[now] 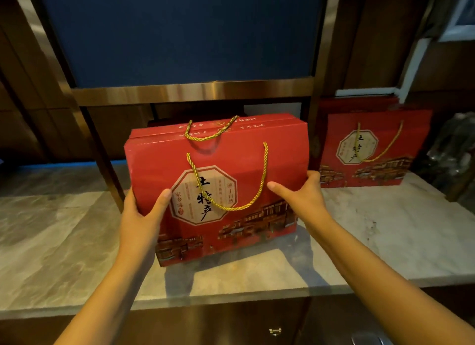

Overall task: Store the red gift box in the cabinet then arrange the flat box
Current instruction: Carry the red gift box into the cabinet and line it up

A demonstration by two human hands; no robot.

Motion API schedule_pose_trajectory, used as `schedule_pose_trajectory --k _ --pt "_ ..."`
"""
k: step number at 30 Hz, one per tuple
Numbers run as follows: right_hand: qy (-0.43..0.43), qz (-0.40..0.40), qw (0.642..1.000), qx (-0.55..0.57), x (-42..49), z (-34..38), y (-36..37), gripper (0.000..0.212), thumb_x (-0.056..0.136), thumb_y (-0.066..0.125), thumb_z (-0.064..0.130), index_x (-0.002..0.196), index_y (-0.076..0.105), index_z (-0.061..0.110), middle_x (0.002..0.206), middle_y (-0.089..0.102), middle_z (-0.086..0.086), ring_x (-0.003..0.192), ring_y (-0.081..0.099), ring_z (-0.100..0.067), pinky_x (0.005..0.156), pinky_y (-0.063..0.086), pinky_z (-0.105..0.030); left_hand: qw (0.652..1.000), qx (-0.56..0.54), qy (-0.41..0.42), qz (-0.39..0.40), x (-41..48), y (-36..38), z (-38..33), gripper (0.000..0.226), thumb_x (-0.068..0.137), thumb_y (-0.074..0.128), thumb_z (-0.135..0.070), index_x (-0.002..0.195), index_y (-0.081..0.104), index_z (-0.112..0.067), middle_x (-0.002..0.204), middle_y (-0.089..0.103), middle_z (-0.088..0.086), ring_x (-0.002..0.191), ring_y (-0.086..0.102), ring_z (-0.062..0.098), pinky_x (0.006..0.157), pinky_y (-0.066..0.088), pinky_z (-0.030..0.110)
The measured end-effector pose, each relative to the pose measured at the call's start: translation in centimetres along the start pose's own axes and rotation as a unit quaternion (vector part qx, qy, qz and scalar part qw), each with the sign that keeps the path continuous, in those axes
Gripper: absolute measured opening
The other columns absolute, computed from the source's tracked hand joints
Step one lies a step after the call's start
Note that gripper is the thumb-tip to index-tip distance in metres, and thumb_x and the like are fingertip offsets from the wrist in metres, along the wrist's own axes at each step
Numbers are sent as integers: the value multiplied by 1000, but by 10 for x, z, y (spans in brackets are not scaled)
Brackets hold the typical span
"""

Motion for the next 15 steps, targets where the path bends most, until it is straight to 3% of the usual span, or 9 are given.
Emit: schedule_pose_trajectory --k 4,7,10,15 --pt "13 -24 999 35 -21 -9 -47 92 62 84 35 133 31 11 127 52 -2 108 52 -14 90 46 -31 999 -7 1 46 -16 25 -10 86 50 73 -62 128 51 -32 115 65 -13 101 63 4 72 50 23" --pt "21 -57 997 47 -28 -18 -96 92 63 84 33 135 31 14 121 47 5 109 48 -11 88 44 -27 997 -18 -3 80 -29 60 -14 85 46 76 -54 122 47 -33 107 62 -18 85 64 -13 57 50 9" --pt "27 -84 994 61 -26 -25 -151 90 63 83 33 135 31 19 118 46 7 107 49 -12 75 44 -21 993 -5 2 121 -47 108 -21 83 47 76 -51 120 41 -35 100 55 -24 74 55 -28 50 45 1" --pt "48 -123 990 44 -15 -51 -237 107 45 80 49 136 30 23 118 47 5 99 51 -12 67 43 -19 986 20 -16 166 -87 192 -13 83 49 71 -58 120 36 -36 104 55 -23 87 57 -8 61 49 15"
Point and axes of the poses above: each hand's wrist, its own x-axis towards the middle knuckle, its own y-axis out of the palm, z = x × y, the point moved 8 cm from there along x, towards the middle knuckle
